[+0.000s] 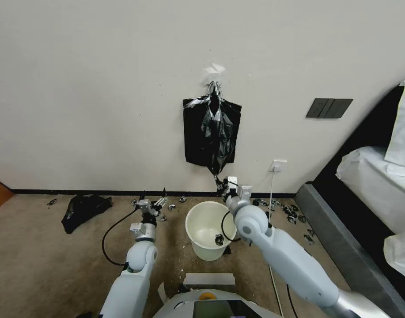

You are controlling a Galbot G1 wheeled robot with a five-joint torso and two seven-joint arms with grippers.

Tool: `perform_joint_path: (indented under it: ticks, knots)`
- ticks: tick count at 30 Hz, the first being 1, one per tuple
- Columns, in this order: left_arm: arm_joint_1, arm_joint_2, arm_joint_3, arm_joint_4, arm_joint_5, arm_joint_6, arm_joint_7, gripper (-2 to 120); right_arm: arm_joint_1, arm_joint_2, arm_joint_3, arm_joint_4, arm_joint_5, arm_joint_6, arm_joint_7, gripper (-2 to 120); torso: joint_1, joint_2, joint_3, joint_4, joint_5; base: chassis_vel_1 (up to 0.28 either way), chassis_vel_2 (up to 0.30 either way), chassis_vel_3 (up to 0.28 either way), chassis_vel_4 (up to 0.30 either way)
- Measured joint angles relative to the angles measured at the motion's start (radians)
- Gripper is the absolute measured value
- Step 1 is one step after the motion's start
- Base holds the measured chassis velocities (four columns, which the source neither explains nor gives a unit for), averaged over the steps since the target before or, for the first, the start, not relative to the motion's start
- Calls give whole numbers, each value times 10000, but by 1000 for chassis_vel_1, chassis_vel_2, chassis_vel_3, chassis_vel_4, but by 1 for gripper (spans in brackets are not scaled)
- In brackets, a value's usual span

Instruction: Place a trash bag onto the trash bin.

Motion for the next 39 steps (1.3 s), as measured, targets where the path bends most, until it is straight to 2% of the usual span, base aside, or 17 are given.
perform_joint_path:
  ticks: [5,6,7,10,15,18,19,20,22,23,25,26,32,39]
  knots:
    - [-220,394,224,-272,-635,-115,646,100,257,58,-72,-161,57,45,1,7,0,0,0,0,0,0,0,0,0]
    - [-388,673,414,-474,-1189,-296,1223,100,311,74,-105,-210,61,64,2,7,0,0,0,0,0,0,0,0,0]
    - [-388,673,414,-474,-1189,-296,1223,100,311,74,-105,-210,61,64,2,7,0,0,0,0,0,0,0,0,0]
    - [-891,1467,1089,-1047,-2434,-474,1961,100,441,107,-205,-304,67,125,13,7,0,-1,0,-1,0,0,0,0,0]
    - [-1447,2080,1647,-1393,-2994,-476,2104,100,517,113,-235,-340,73,141,29,7,0,-1,0,-1,-1,0,0,0,0]
    - [-2122,2700,2158,-1619,-3376,-406,2194,100,530,100,-247,-344,77,145,42,7,0,-1,0,-2,0,0,0,0,0]
    - [-2122,2700,2158,-1619,-3376,-406,2194,100,530,100,-247,-344,77,145,42,7,0,-1,0,-2,0,0,0,0,0]
    - [-2820,3287,2601,-1665,-3722,-287,2245,100,522,85,-257,-343,78,148,56,7,0,-1,0,-2,2,0,0,0,0]
    - [-4085,4010,3298,-1250,-3863,-177,2288,100,510,77,-259,-326,80,165,66,7,0,-1,1,-2,1,0,0,0,0]
    - [-4085,4010,3298,-1250,-3863,-177,2288,100,510,77,-259,-326,80,165,66,7,0,-1,1,-2,1,0,0,0,0]
    - [-5015,4404,3815,-767,-3730,-58,2310,100,502,92,-238,-305,86,180,72,7,0,-1,0,-3,0,0,0,0,0]
    - [-5015,4404,3815,-767,-3730,-58,2310,100,502,92,-238,-305,86,180,72,7,0,-1,0,-3,0,0,0,0,0]
    - [-6627,4952,5272,-162,-3974,241,2268,99,361,140,-86,-244,70,198,81,8,0,-1,0,0,1,0,0,0,0]
    - [-7705,5258,6162,221,-3753,541,2241,100,-65,107,86,87,-5,100,342,10,0,-1,0,1,1,0,0,0,0]
